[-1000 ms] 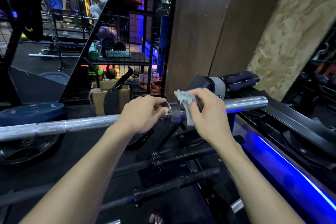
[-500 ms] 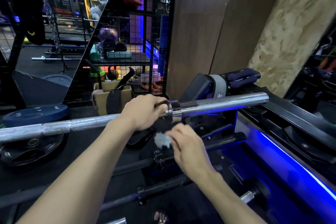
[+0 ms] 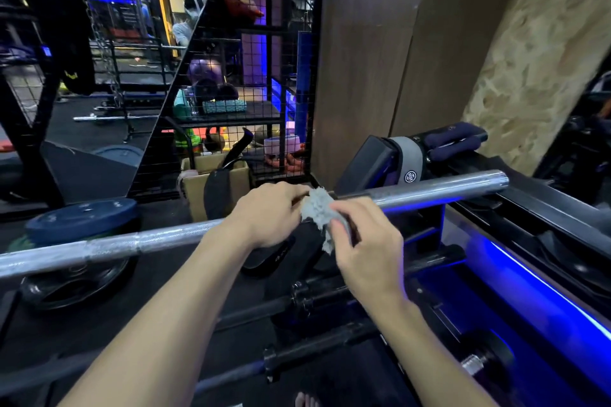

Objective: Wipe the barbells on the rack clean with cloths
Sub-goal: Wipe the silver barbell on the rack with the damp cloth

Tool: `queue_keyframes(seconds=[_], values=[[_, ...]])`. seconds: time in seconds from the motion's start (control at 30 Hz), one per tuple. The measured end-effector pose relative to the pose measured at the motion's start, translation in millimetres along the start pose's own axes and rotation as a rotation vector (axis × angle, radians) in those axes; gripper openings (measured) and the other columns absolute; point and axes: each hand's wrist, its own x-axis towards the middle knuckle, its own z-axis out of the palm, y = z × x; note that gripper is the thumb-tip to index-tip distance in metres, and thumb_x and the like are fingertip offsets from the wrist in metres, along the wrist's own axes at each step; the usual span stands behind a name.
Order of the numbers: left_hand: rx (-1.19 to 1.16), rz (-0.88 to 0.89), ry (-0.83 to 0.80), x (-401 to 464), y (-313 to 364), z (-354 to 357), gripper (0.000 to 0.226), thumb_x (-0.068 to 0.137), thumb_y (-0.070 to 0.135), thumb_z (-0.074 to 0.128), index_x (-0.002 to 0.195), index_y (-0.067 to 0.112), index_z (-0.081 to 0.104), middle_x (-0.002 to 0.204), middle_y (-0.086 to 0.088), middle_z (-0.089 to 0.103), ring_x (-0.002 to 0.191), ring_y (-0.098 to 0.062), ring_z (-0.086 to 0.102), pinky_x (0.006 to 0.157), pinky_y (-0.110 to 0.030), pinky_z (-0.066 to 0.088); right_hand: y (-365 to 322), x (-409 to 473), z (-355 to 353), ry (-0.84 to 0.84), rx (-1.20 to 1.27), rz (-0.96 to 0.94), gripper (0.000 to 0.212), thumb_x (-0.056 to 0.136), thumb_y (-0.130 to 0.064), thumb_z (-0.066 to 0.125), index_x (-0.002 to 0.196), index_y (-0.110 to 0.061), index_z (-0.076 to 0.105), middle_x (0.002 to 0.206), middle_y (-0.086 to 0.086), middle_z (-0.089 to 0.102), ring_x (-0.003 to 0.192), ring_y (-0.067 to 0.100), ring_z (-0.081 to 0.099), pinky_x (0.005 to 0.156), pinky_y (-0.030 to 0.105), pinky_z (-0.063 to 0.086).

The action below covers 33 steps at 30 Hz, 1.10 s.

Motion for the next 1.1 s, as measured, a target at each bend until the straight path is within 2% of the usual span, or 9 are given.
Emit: queue_keyframes(seconds=[0.17, 0.27, 0.43, 0.53, 0.67, 0.8, 0.93, 1.0, 1.1], values=[[0.035, -0.027, -0.032, 4, 1, -3, 0.045, 0.107, 0.048, 0.039, 0.146, 0.032, 0.051, 0.145, -0.002, 0.059, 0.134, -0.031, 0.052, 0.107, -0.045, 0.045, 17, -33, -16, -0.115, 0.046, 0.144, 0.023, 0.087, -0.002, 0.071, 0.102, -0.020, 0.072, 0.096, -0.015, 0.066, 0.082, 0.001, 0.061, 0.074, 0.018, 0.048], [0.040, -0.029, -0.082, 5, 1, -3, 0.047, 0.108, 0.047, 0.035, 0.148, 0.028, 0.048, 0.149, -0.003, 0.055, 0.137, -0.032, 0.049, 0.110, -0.046, 0.042, 31, -30, -28, -0.044, 0.070, 0.279, 0.026, 0.086, -0.003, 0.073, 0.098, -0.025, 0.072, 0.087, -0.012, 0.067, 0.073, 0.013, 0.061, 0.065, 0.032, 0.051], [0.042, -0.056, -0.165, 7, 5, -1, 0.048, 0.109, 0.046, 0.029, 0.150, 0.025, 0.043, 0.151, -0.004, 0.051, 0.140, -0.031, 0.045, 0.113, -0.046, 0.038, 44, 9, -43, 0.090, 0.067, 0.391, 0.019, 0.090, -0.014, 0.072, 0.099, -0.030, 0.070, 0.085, -0.012, 0.069, 0.070, 0.010, 0.060, 0.067, 0.025, 0.048], [0.091, -0.044, -0.134, 5, 4, 2, 0.040, 0.109, 0.048, 0.027, 0.137, 0.029, 0.048, 0.142, 0.001, 0.056, 0.131, -0.029, 0.051, 0.106, -0.047, 0.042, 43, 37, -37, 0.082, 0.015, 0.371, 0.010, 0.093, -0.024, 0.069, 0.103, -0.025, 0.071, 0.091, -0.010, 0.070, 0.073, 0.006, 0.059, 0.071, 0.027, 0.045], [0.109, -0.029, -0.092, 4, 3, 6, 0.035, 0.108, 0.049, 0.028, 0.127, 0.031, 0.050, 0.131, 0.007, 0.060, 0.121, -0.025, 0.057, 0.098, -0.047, 0.046, 22, 41, -6, -0.106, 0.022, 0.189, 0.009, 0.095, -0.025, 0.067, 0.100, -0.019, 0.072, 0.095, -0.007, 0.065, 0.083, 0.011, 0.061, 0.078, 0.034, 0.050], [0.117, -0.011, -0.045, 3, 0, 7, 0.034, 0.107, 0.051, 0.028, 0.123, 0.032, 0.050, 0.123, 0.009, 0.060, 0.114, -0.026, 0.060, 0.092, -0.047, 0.049, 26, 40, -2, -0.178, -0.031, 0.140, 0.013, 0.101, -0.030, 0.058, 0.103, -0.021, 0.067, 0.096, -0.009, 0.059, 0.083, 0.013, 0.058, 0.075, 0.038, 0.048], [0.124, 0.007, -0.028, 2, -3, 8, 0.029, 0.106, 0.051, 0.027, 0.111, 0.032, 0.048, 0.112, 0.010, 0.058, 0.107, -0.025, 0.060, 0.088, -0.048, 0.050, 46, 46, -18, -0.232, -0.272, 0.069, 0.012, 0.100, -0.035, 0.054, 0.104, -0.027, 0.062, 0.096, -0.007, 0.066, 0.087, 0.026, 0.063, 0.066, 0.038, 0.044], [0.127, 0.021, -0.014, 0, -2, 9, 0.028, 0.106, 0.050, 0.027, 0.115, 0.033, 0.048, 0.112, 0.013, 0.055, 0.107, -0.024, 0.059, 0.087, -0.048, 0.051, 66, 53, -34, -0.203, -0.368, 0.119, 0.015, 0.100, -0.036, 0.054, 0.101, -0.024, 0.063, 0.091, 0.000, 0.070, 0.087, 0.034, 0.064, 0.063, 0.038, 0.038], [0.114, 0.028, 0.029, -1, 3, 11, 0.039, 0.107, 0.048, 0.029, 0.140, 0.035, 0.043, 0.126, 0.015, 0.053, 0.115, -0.025, 0.059, 0.089, -0.047, 0.051, 98, 66, -61, -0.147, -0.428, 0.299, 0.020, 0.101, -0.039, 0.054, 0.100, -0.023, 0.065, 0.087, 0.009, 0.071, 0.089, 0.039, 0.063, 0.065, 0.037, 0.031]])
